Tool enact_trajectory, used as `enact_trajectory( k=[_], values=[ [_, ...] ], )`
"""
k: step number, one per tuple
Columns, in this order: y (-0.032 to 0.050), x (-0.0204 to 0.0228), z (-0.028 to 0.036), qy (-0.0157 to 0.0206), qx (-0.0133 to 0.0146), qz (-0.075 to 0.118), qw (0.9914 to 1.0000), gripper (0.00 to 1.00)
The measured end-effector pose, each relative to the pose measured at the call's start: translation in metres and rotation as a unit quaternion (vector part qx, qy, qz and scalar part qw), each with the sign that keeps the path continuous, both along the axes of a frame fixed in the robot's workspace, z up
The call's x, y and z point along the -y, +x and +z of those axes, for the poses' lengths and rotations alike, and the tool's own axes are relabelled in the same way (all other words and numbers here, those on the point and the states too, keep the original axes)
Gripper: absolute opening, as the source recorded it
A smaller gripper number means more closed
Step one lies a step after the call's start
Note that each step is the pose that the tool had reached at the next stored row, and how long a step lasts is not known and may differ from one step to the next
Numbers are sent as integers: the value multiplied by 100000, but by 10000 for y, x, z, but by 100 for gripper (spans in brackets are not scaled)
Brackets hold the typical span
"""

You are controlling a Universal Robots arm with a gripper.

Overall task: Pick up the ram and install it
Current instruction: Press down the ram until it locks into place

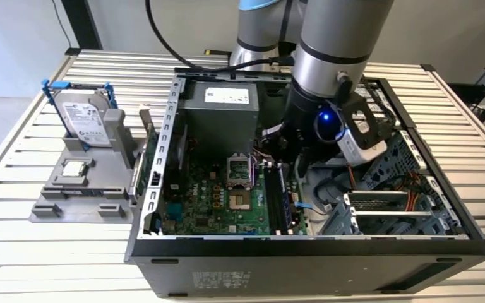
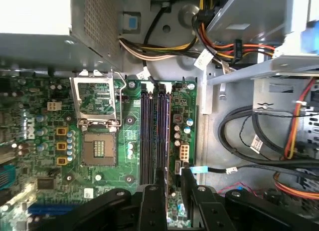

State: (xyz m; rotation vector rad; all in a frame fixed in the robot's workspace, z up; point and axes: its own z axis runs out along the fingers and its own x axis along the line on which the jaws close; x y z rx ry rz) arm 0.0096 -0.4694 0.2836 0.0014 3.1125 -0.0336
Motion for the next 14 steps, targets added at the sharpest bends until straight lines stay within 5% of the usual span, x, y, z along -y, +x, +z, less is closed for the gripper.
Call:
enact_trajectory(
  k=[7,8,14],
  values=[
    [0,0,62,112,7,2,100000,100],
    [0,0,64,96,1,3,100000,0],
    [0,0,70,98,0,0,100000,0]
  ],
)
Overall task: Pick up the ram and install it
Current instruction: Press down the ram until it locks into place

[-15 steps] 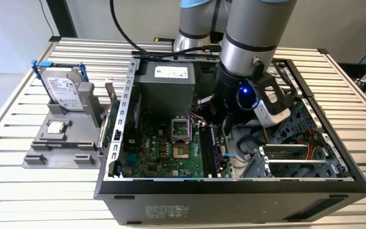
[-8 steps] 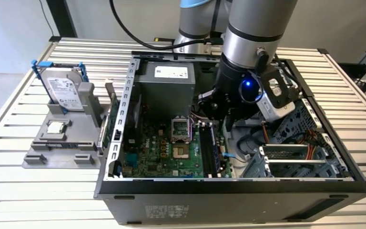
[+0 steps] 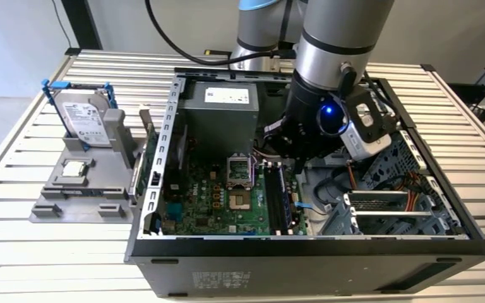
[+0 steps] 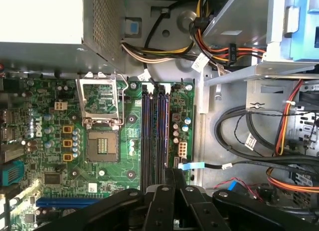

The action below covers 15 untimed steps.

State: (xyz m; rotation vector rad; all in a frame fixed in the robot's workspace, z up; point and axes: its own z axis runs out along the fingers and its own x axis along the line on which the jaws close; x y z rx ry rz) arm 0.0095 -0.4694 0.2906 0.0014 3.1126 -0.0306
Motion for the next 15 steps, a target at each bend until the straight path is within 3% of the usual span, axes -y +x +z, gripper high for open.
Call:
enact_trajectory(
  k=[12,15],
  values=[
    [0,0,8,-3,2,83,100000,0],
    [1,0,8,-7,1,2491,99969,0]
  ],
)
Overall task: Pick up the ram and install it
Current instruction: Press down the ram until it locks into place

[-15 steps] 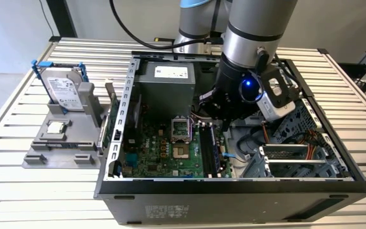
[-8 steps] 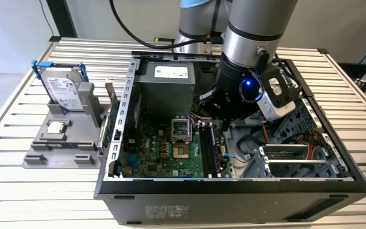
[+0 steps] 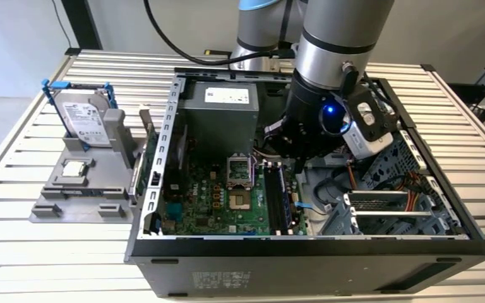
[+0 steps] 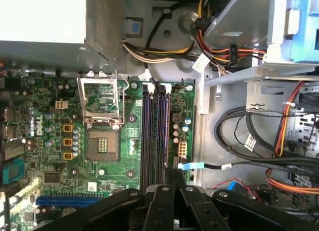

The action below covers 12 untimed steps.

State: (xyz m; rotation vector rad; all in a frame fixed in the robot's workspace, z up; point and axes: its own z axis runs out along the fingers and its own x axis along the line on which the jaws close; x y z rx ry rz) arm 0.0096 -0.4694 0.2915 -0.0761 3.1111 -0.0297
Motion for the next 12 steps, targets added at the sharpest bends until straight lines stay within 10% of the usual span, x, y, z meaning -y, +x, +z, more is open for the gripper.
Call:
enact_trajectory(
  k=[6,12],
  values=[
    [-1,0,0,1,-2,5470,99850,0],
    [0,0,-1,5,0,10874,99407,0]
  ],
)
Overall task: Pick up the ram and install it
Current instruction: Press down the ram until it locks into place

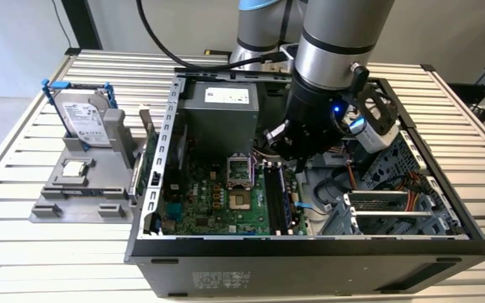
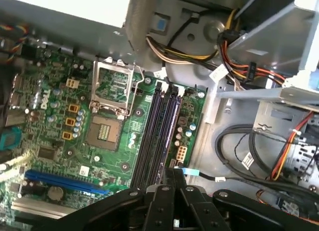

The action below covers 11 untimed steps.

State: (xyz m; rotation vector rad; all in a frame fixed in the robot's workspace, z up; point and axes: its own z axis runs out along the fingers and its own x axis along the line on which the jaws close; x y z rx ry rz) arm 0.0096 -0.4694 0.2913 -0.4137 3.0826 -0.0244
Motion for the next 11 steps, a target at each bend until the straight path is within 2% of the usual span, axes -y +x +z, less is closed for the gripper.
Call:
enact_trajectory(
  k=[3,6,8,11],
  values=[
    [0,0,-5,-4,-3,2754,99962,0],
    [0,0,-16,25,5,5473,99850,0],
    [0,0,-25,46,4,7292,99734,0],
    [-1,0,-44,123,7,10026,99496,0]
  ],
)
